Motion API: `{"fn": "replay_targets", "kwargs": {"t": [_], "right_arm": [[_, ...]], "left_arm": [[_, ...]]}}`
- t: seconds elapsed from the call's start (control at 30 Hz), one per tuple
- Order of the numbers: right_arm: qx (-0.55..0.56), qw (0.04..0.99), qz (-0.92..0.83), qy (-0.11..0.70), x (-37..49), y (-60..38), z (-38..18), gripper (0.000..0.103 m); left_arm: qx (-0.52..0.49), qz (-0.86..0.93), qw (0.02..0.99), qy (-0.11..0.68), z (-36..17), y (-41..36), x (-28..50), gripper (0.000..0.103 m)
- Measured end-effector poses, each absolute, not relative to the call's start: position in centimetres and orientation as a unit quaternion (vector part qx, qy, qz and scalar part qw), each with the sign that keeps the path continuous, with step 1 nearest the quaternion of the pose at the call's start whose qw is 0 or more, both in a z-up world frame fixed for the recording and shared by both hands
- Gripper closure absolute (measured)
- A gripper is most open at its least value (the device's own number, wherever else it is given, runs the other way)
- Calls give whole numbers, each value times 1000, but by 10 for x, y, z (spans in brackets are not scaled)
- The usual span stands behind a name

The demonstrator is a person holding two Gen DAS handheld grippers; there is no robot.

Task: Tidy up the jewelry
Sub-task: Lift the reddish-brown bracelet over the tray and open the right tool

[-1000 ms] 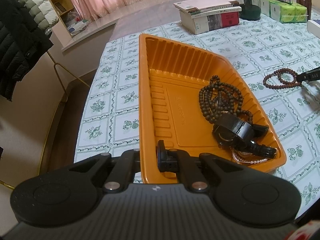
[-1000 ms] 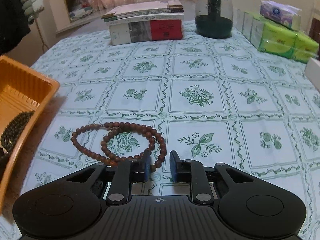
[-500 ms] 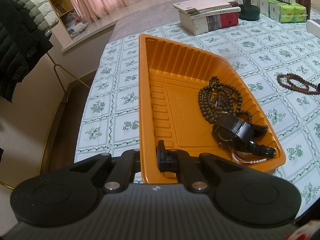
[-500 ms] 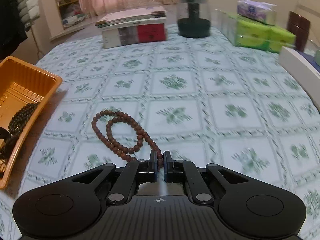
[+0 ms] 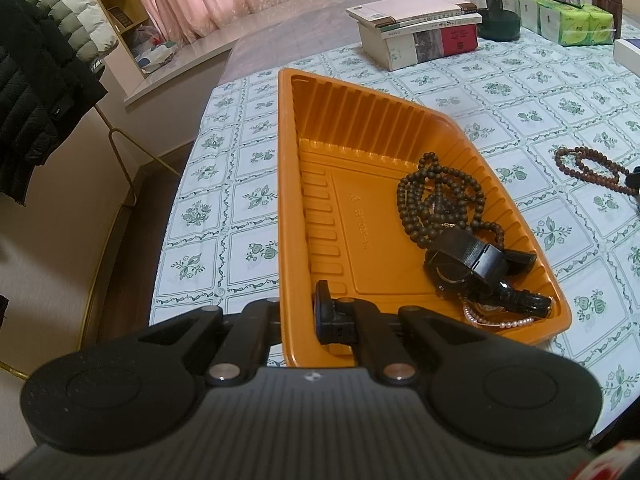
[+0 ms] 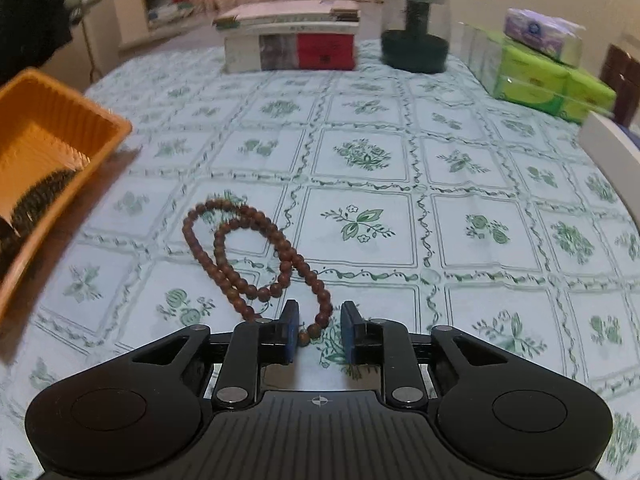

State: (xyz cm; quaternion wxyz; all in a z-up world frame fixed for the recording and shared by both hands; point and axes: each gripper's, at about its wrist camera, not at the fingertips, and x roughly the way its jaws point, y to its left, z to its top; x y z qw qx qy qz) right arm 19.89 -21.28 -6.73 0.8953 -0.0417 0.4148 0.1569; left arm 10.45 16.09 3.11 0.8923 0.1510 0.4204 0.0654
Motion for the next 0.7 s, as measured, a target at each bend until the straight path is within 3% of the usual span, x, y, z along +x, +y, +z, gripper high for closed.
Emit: {"fn": "replay_targets", "kwargs": {"t": [0.1, 0.13, 0.17, 0.37, 0.7], "right_arm": [[-63, 898, 157, 407, 200, -206, -70, 81], [-64, 897, 156, 408, 200, -206, -70, 85], [-63, 896, 157, 410, 201, -206, -70, 97], [-76, 898, 159, 403, 194, -205, -53, 97], [-151, 921, 180, 310, 185, -200, 37, 97]], "left_arm": [[151, 66, 892, 421, 31, 161, 105, 99], [151, 66, 892, 421, 31, 161, 105, 99], [151, 66, 892, 421, 32, 160, 105, 99], [151, 65, 892, 421, 30, 162, 105, 99], [153, 65, 892, 419, 30, 160, 105, 99]]}}
